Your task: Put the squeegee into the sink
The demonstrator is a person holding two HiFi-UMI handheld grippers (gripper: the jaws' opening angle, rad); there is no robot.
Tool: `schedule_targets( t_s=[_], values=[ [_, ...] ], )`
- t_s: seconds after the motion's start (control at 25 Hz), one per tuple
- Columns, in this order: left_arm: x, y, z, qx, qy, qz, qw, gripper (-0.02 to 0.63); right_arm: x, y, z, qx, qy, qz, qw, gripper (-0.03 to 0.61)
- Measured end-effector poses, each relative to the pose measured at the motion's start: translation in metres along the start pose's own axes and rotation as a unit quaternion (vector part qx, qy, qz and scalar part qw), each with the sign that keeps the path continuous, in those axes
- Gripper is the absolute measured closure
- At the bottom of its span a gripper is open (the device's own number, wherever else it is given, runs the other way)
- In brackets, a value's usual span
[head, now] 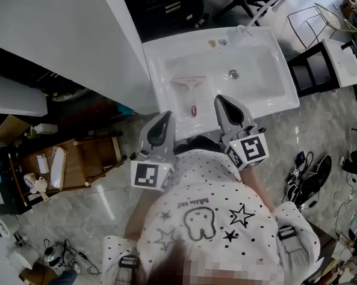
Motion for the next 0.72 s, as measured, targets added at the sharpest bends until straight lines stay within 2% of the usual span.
schedule_targets(
  t_s=[0.72],
  values=[
    [0.003, -0.015, 0.0, 0.014, -0.006, -0.006, 0.9999, 0.612, 0.009, -0.02, -0.036, -0.008, 0.021, 0.007, 1.0, 0.58]
  ],
)
Point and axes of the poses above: the fingertips, and each gripper's own axes: y forward along the fingers, z to its right, x out of its underside, the point moved 3 cm from there along -y, backward along the fingers, and after that the axes turned 9 degrees about -x, right-handed, at the moved point
